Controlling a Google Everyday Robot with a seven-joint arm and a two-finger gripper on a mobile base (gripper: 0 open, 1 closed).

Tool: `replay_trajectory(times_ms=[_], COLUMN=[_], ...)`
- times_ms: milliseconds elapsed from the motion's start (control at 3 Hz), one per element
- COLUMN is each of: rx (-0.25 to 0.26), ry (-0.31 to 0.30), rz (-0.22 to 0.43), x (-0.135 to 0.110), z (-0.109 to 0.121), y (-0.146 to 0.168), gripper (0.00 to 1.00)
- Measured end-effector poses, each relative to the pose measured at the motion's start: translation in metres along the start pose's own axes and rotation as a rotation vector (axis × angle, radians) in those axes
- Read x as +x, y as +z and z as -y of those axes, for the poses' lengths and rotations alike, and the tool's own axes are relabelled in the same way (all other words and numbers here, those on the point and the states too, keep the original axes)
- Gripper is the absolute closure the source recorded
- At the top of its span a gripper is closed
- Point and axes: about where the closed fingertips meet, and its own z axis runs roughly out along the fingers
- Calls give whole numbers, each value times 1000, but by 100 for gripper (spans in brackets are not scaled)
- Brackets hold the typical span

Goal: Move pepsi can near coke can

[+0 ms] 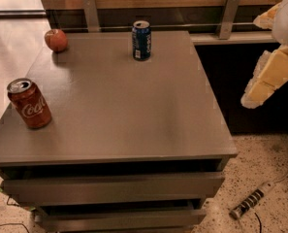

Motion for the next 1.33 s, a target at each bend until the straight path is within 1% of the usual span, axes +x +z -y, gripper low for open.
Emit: replay_trajectory(times_ms=[333,667,1000,1333], rx=[49,89,147,141], ry=[114,217,282,277], rz=[198,412,584,577], x=[-23,-50,-87,-87], z=[25,49,81,78], y=[14,25,28,29], gripper=[0,0,0,0])
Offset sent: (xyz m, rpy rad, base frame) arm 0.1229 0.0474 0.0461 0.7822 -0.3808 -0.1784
